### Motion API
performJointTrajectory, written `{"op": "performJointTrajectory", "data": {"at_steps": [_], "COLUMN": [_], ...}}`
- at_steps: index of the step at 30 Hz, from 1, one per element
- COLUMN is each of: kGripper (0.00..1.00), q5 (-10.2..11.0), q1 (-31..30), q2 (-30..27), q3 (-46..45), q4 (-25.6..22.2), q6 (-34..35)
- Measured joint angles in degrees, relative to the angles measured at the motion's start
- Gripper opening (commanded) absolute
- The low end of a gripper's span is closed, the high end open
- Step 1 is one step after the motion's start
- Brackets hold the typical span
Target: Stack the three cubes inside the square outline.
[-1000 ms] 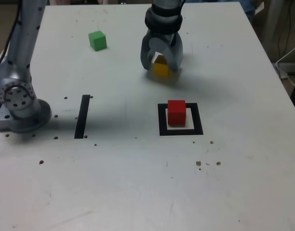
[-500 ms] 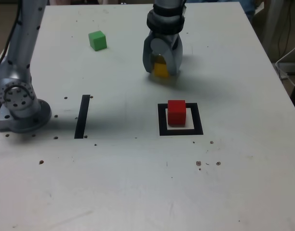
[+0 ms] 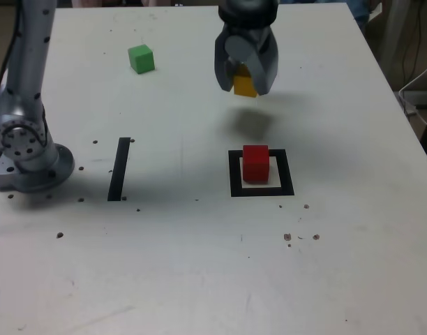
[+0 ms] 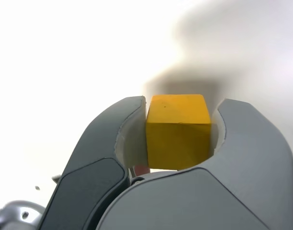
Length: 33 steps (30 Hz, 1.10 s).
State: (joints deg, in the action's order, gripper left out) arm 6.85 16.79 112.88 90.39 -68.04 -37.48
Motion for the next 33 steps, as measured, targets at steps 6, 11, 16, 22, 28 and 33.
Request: {"op": "performJointTrajectory", "data": {"at_steps": [6, 11, 16, 22, 28, 33], "kGripper": [0.07, 0.07, 0.07, 0.07, 0.07, 0.07], "q5": [-0.9, -0.9, -2.1, -4.0, -5.1, -5.7], "q1": [-6.2, -10.5, -15.6, -17.5, -19.4, -20.4], "q2": [-2.3, -3.0, -3.6, -2.5, -1.5, -0.9], "q3": [1.5, 1.2, 0.3, -1.3, -2.0, -2.6], "q4": [-4.6, -6.5, -7.0, -4.2, -3.7, -3.3], "q6": [10.0, 18.0, 27.9, 36.0, 38.8, 39.2]}}
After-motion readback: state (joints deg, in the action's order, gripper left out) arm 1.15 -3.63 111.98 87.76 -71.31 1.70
